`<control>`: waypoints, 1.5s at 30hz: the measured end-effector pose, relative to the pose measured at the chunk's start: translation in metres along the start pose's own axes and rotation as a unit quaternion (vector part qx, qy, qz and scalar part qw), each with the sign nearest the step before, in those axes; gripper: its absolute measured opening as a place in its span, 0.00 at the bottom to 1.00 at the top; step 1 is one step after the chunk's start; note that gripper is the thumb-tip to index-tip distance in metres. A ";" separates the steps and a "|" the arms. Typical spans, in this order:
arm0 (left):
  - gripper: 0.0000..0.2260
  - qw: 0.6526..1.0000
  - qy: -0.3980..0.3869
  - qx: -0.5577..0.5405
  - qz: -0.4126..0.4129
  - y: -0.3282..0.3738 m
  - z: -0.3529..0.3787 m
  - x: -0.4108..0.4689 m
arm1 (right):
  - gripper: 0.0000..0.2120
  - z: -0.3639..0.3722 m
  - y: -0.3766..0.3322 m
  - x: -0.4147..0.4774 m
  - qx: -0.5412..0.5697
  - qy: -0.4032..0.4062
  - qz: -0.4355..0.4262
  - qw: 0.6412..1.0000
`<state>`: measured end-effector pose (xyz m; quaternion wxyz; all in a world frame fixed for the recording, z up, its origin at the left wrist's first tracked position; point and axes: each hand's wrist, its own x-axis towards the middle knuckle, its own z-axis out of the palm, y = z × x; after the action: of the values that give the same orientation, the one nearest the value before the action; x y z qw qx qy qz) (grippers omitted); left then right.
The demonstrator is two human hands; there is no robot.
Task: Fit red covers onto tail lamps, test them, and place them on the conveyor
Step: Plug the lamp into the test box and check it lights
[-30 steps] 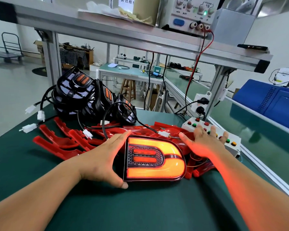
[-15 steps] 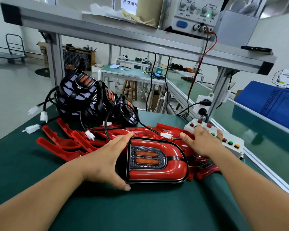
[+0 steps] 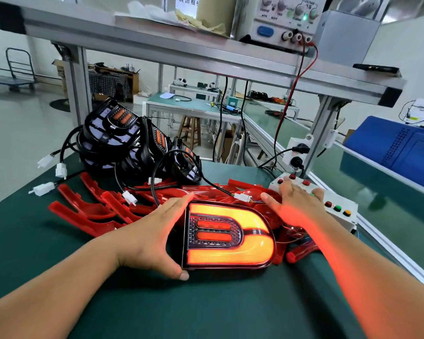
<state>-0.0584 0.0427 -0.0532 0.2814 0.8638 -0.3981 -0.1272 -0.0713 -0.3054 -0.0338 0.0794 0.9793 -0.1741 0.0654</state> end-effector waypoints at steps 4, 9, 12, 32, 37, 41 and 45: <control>0.63 1.000 0.000 0.001 0.002 0.000 0.000 0.000 | 0.46 -0.003 -0.002 0.002 -0.004 -0.007 -0.016 1.000; 0.63 1.000 0.003 -0.008 0.004 0.000 0.001 0.000 | 0.51 -0.011 -0.014 0.005 -0.012 -0.044 -0.004 0.999; 0.64 1.000 0.009 -0.007 0.008 0.000 0.001 0.000 | 0.53 -0.011 -0.020 0.008 -0.012 -0.053 0.022 0.998; 0.63 1.000 0.014 -0.003 0.014 -0.005 0.001 0.002 | 0.57 -0.013 -0.023 0.006 -0.036 -0.064 0.014 0.997; 0.63 1.000 0.014 -0.003 0.012 -0.005 0.002 0.002 | 0.59 -0.013 -0.023 0.005 -0.041 -0.061 0.007 0.997; 0.63 1.000 0.010 -0.002 0.009 -0.004 0.002 0.002 | 0.58 -0.012 -0.023 0.006 -0.046 -0.060 0.007 0.997; 0.63 1.000 0.010 -0.001 0.004 -0.004 0.001 0.002 | 0.56 -0.008 -0.021 0.006 -0.033 -0.053 0.013 0.998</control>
<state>-0.0555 0.0432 -0.0567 0.2866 0.8633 -0.3984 -0.1179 -0.0594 -0.2862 -0.0275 0.1017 0.9759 -0.1929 0.0089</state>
